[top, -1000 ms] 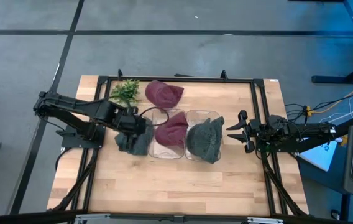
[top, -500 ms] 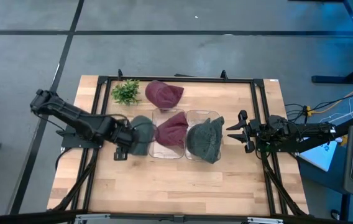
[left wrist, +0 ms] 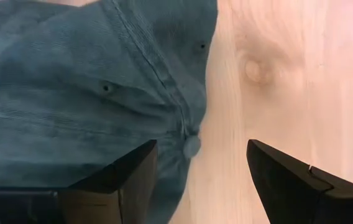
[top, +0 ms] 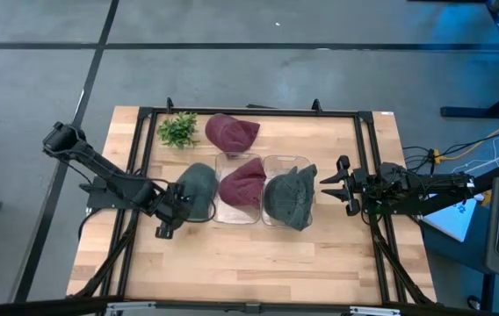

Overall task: Pick & Place hat
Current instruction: Put the blue cap into the right transparent bin

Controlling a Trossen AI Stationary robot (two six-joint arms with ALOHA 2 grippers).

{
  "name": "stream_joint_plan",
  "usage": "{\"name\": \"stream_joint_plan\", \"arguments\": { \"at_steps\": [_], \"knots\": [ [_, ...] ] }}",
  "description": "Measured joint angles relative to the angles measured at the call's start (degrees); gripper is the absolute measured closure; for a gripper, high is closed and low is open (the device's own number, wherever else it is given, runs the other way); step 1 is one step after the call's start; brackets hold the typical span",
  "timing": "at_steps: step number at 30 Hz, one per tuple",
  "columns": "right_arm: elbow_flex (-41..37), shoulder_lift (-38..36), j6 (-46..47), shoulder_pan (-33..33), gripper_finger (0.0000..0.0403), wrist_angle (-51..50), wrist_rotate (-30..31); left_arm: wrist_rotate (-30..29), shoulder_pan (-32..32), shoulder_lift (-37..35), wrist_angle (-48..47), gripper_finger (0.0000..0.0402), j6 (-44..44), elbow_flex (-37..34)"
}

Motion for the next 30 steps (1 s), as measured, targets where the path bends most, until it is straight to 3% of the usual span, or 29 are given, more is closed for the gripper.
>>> {"name": "stream_joint_plan", "arguments": {
  "at_steps": [6,14,20,25,30],
  "knots": [
    [0.00,0.00,-0.01,0.00,0.0272,0.00,0.00,-1.31,-1.63,2.12,4.74,0.0159,-1.80,-4.31],
    [0.00,0.00,-0.02,-0.01,0.0272,-0.01,0.00,-9.04,-3.18,3.19,7.94,0.0159,1.59,-6.92],
    [0.00,0.00,-0.01,-0.02,0.0272,-0.02,0.00,-7.67,-3.65,5.40,14.12,0.0159,2.68,-10.31],
    [0.00,0.00,0.00,0.00,0.0272,-0.02,-0.02,-10.98,-4.40,6.60,18.41,0.0160,3.74,-10.96],
    [0.00,0.00,-0.02,0.00,0.0272,-0.01,-0.01,-8.23,-4.23,6.32,18.58,0.0199,4.06,-11.13]
  ]
}}
